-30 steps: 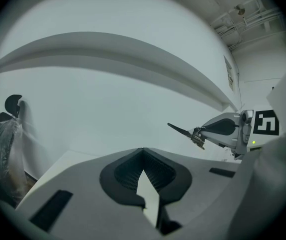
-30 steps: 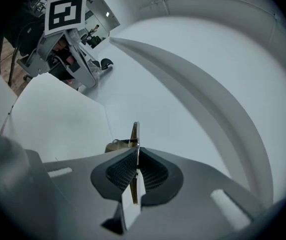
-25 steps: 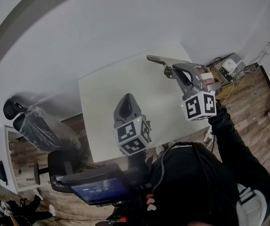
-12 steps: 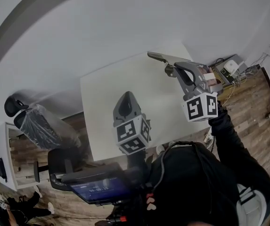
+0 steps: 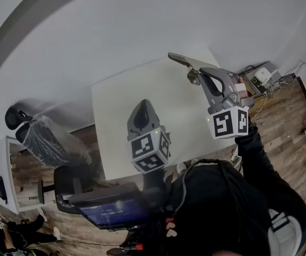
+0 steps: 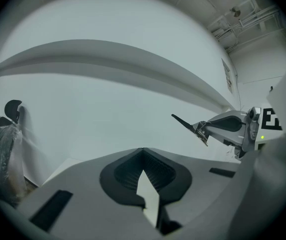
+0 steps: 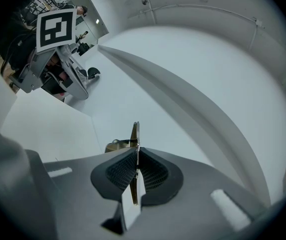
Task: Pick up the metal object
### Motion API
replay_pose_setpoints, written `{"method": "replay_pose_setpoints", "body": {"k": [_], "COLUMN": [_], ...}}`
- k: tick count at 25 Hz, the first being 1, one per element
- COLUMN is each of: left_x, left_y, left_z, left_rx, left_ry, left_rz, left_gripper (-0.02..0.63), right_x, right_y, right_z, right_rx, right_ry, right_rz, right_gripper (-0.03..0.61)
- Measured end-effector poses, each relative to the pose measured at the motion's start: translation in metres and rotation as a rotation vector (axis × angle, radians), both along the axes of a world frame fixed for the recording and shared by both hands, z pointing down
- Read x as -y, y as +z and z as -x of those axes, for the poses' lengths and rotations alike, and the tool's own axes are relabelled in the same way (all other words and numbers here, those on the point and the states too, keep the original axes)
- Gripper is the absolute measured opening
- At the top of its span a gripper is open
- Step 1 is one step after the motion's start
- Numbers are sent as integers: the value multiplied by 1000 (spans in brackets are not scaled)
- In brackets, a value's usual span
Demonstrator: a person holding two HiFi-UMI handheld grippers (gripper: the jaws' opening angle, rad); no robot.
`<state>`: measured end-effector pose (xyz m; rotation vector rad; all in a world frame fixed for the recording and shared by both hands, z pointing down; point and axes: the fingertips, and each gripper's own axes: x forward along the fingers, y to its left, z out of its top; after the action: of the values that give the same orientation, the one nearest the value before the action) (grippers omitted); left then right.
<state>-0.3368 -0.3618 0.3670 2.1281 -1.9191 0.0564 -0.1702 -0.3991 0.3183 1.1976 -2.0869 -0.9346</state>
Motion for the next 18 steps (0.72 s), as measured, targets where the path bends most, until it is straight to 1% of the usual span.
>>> {"method": "replay_pose_setpoints", "body": {"k": [11, 15, 18], "left_x": [0, -2, -1], "left_y": [-12, -13, -15], "left_z": [-2, 3, -1], "left_rx": [9, 18, 20], "left_ry": [6, 8, 16], "left_rz": [-30, -33, -36], "left_gripper": [-11, -11, -11], "right_x": [-11, -17, -20], "right_y": [-25, -34, -40], "right_z": [-8, -5, -7], "right_rx": [94, 153, 209], "right_ry": [18, 18, 2], "right_rz": [-51, -54, -57], "right_gripper": [11, 11, 11]}}
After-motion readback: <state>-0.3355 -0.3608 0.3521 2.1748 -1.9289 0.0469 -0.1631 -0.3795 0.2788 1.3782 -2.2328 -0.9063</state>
